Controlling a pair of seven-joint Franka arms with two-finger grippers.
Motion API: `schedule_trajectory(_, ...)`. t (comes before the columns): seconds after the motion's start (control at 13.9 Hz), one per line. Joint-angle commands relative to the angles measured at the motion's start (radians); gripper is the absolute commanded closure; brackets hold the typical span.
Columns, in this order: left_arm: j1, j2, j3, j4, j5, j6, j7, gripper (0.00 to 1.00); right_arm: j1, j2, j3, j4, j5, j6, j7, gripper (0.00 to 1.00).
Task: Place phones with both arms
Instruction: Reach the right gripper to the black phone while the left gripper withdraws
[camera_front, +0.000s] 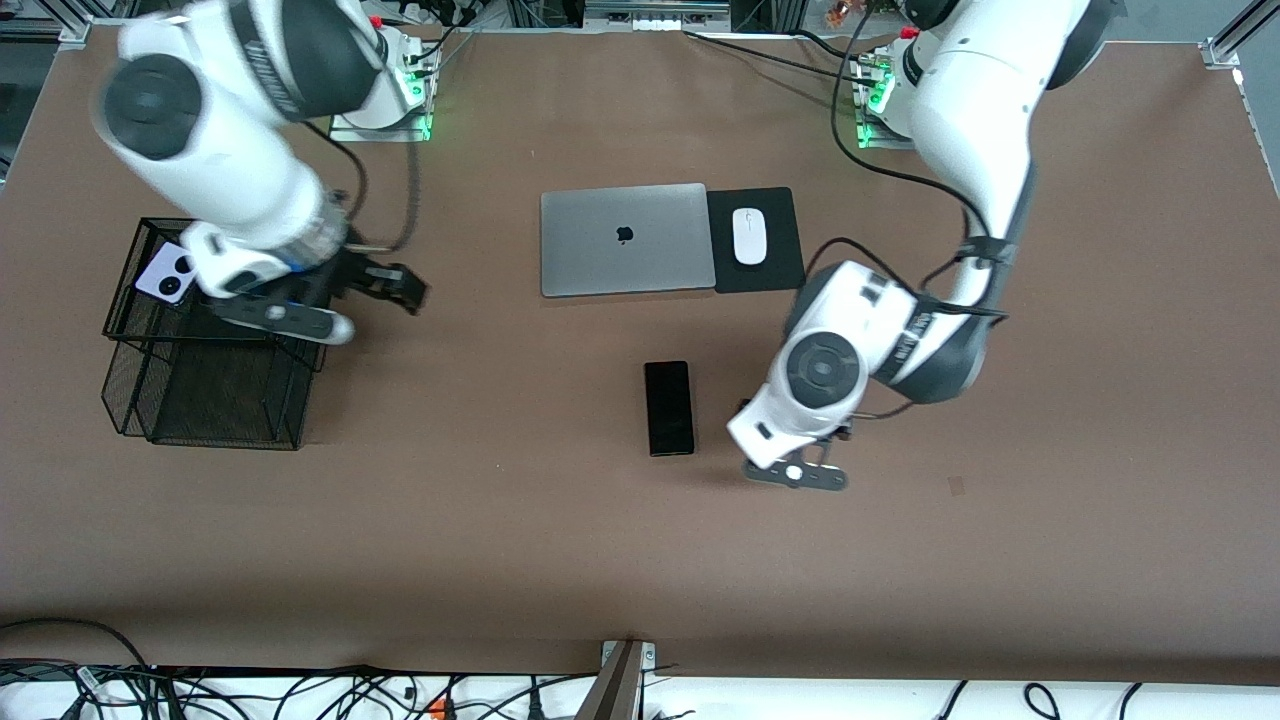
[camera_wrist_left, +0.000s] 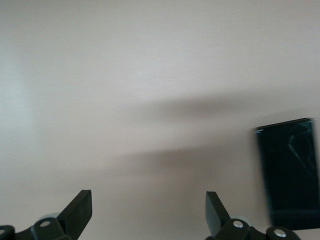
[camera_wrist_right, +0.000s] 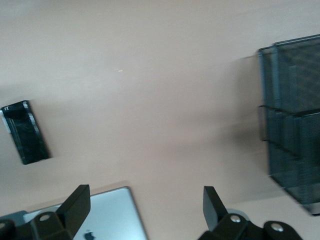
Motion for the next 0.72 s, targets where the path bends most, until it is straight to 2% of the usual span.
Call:
schedule_trajectory(0.0,0.069,-0.05,-0.008,-0.034,0.01,-0.054,0.096,0.0,-0.008,0.12,0.08,0.147,-0.005,0.001,0.094,0.0)
schedule_trajectory(0.22,0.155,-0.091,-0.008,-0.066,0.011,-0.07,0.202,0.0,0.015,0.223,0.16,0.204,-0.022,0.115,0.199,0.0)
schedule_trajectory(0.43,0.229,-0.155,-0.008,-0.107,0.011,-0.07,0.237,0.0,0.051,0.32,0.223,0.226,-0.101,0.27,0.246,0.0)
schedule_trajectory(0.65,0.307,-0.255,-0.008,-0.162,0.005,-0.073,0.234,0.0,0.054,0.441,0.32,0.249,-0.103,0.431,0.242,0.0)
